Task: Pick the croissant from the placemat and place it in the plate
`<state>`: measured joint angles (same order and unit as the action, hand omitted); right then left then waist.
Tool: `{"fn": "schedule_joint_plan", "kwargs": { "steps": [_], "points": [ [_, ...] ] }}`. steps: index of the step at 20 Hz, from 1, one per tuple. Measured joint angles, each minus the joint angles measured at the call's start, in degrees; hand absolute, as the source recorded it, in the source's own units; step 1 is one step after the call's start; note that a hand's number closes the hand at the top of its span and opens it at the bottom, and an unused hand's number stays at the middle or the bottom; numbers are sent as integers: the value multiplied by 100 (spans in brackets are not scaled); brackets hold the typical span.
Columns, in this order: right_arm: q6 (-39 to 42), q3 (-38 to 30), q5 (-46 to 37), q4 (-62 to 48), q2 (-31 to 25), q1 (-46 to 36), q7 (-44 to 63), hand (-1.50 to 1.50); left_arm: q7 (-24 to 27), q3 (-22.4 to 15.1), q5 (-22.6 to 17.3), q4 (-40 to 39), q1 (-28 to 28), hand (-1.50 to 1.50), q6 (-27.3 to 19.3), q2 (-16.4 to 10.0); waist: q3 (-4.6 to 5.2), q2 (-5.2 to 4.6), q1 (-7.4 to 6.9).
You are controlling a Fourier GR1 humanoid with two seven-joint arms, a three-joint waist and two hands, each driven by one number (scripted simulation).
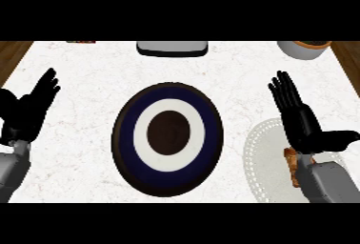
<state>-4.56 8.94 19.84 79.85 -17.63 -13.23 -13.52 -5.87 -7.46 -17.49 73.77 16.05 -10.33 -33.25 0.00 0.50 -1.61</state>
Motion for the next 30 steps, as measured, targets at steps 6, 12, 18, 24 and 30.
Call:
{"fn": "schedule_joint_plan", "kwargs": {
  "steps": [6, 12, 18, 24, 30],
  "points": [
    [-609, -1190, 1021, 538, 415, 216, -71, -150, 654, -33, 503, 176, -652, 0, -229, -133, -7, 33, 186],
    [-2669, -2101, 337, 814, 596, 836, -610, -150, 1097, -177, 769, 286, -1254, 0, -406, -60, 21, 47, 328],
    [-4021, -1655, 52, 2332, 1483, 1957, -1349, -150, 1389, -298, 971, 715, -1822, 0, -554, 52, 7, 22, 263],
    [-4233, -667, -702, 3469, 1085, 3320, -442, -150, 1523, -284, 1115, 858, -1997, 0, -587, 133, 13, -22, 213],
    [-4165, -263, -1386, 3943, -143, 4314, 1114, -150, 1458, -302, 1168, 1014, -2042, 0, -566, 140, 22, -59, 148]
  ]
}}
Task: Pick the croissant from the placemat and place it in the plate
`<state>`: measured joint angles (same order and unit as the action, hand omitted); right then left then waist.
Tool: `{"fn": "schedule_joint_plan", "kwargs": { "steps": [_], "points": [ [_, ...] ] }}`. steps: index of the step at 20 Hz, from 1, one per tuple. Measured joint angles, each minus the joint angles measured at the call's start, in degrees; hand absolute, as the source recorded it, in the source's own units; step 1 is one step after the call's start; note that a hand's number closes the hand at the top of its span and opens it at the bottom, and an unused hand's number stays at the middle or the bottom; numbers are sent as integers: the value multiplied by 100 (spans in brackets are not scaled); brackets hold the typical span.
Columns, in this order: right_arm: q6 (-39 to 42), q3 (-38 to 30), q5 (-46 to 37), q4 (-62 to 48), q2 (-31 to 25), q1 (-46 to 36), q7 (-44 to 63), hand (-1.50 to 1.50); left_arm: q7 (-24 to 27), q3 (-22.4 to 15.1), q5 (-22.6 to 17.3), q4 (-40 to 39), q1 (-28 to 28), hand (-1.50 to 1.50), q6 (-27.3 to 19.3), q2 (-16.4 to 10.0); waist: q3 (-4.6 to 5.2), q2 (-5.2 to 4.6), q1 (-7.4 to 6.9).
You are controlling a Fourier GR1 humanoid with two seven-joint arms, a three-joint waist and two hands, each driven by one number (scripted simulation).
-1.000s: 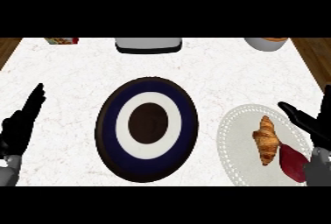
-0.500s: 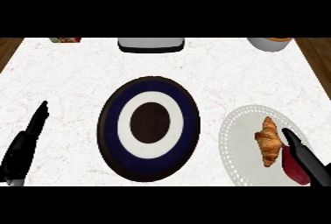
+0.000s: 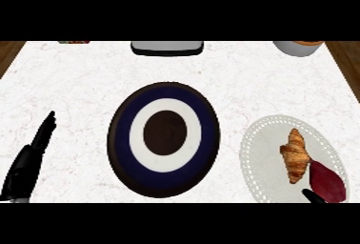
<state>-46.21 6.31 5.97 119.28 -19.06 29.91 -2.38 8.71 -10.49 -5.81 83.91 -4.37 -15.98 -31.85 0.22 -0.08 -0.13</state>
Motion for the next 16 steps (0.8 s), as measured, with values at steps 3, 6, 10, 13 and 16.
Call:
{"fn": "schedule_joint_plan", "kwargs": {
  "steps": [3, 6, 10, 13, 16],
  "points": [
    [106, -96, -162, 237, -667, 83, 1035, -150, -12, -2, 43, 7, 15, 0, -4, 38, 0, -16, -37],
    [236, -192, -276, 329, -1224, -102, 2099, -150, -23, 20, 77, -11, 55, 0, 31, 59, -2, -23, -64],
    [676, -319, -206, 221, -1810, -477, 3159, -150, -83, 109, 84, 25, 85, 0, 107, 44, -10, -15, -66],
    [1007, -315, -173, 104, -2112, -897, 3853, -150, -109, 114, 137, 44, 87, 0, 142, 106, -14, -10, -65],
    [1426, -246, -95, -255, -2237, -1260, 4150, -150, 74, 161, 183, -103, 32, 0, 189, 199, -16, -7, -57]
  ]
}}
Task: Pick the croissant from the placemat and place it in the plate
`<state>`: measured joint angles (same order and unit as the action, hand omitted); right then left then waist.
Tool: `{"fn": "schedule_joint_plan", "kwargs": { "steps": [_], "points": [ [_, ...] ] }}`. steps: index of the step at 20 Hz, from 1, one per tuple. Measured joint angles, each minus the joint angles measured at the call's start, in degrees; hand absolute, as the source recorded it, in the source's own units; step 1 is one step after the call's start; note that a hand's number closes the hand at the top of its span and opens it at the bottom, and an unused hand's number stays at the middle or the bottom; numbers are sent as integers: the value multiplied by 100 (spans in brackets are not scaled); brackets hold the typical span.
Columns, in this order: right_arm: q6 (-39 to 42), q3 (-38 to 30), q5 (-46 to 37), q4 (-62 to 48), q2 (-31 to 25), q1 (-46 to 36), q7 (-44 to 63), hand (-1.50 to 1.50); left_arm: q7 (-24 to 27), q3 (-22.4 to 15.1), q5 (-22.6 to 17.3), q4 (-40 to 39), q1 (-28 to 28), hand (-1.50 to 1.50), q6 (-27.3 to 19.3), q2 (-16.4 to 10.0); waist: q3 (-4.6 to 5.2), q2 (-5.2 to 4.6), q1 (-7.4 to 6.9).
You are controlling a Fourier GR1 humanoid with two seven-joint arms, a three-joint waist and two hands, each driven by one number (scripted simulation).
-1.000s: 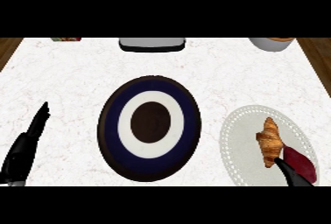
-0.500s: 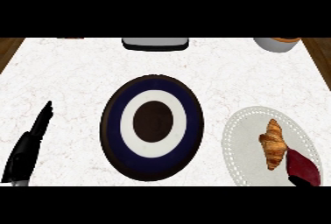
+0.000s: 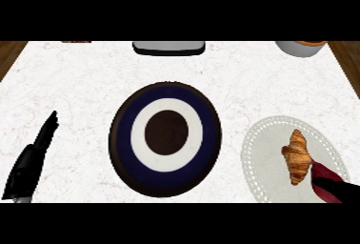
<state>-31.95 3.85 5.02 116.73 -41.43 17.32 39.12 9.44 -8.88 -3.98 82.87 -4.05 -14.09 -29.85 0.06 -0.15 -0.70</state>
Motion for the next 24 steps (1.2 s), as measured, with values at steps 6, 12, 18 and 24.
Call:
{"fn": "schedule_joint_plan", "kwargs": {
  "steps": [6, 12, 18, 24],
  "points": [
    [864, 288, -9, -753, -58, -452, 126, -150, -25, 113, 104, 5, -15, 0, 72, 64, -6, 6, 18],
    [1585, 194, -39, -1421, 296, -790, -148, -150, -170, 289, 273, 233, -145, 0, 202, 192, -8, 14, 45],
    [2114, 127, -239, -1848, 733, -999, -376, -150, -46, 531, 454, 122, -137, 0, 412, 376, -8, 16, 61],
    [2563, 9, -515, -2427, 1123, -1281, -504, -150, -158, 714, 678, 229, -143, 0, 583, 561, -7, 17, 59]
  ]
}}
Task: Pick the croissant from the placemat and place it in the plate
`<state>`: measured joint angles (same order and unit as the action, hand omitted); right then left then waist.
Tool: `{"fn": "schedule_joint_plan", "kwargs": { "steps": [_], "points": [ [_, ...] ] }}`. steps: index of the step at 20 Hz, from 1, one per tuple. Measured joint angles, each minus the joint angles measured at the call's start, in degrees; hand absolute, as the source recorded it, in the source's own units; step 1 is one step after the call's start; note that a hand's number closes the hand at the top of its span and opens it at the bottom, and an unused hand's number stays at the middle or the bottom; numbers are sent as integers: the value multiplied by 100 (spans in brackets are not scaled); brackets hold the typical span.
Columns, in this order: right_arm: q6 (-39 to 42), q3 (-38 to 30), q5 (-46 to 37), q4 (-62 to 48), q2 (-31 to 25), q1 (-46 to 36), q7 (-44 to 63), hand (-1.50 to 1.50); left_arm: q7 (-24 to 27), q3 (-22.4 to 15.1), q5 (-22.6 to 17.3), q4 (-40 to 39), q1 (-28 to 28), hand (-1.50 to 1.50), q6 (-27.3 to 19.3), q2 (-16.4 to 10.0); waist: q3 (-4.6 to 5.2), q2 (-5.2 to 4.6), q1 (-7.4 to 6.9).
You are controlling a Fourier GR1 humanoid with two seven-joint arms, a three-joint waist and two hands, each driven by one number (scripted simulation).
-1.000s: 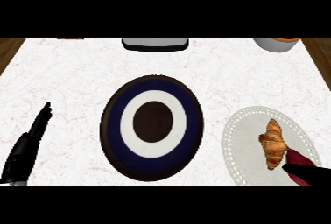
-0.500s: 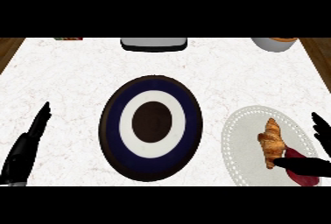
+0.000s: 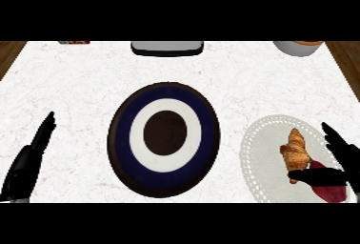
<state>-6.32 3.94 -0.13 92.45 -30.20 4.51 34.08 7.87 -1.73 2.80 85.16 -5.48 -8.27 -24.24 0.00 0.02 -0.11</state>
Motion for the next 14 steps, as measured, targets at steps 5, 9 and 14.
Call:
{"fn": "schedule_joint_plan", "kwargs": {
  "steps": [5, 9, 14],
  "points": [
    [206, -167, -265, -256, 336, -42, -156, -150, 74, 225, 137, 45, -149, 0, 211, 123, 0, 0, 0],
    [324, -263, -526, -560, 592, -96, -418, -150, 35, 370, 259, 70, -125, 0, 353, 250, 9, 5, 6],
    [273, -430, -716, -750, 829, -180, -842, 150, 0, 455, 407, 155, -147, 0, 413, 370, 38, 22, 9]
  ]
}}
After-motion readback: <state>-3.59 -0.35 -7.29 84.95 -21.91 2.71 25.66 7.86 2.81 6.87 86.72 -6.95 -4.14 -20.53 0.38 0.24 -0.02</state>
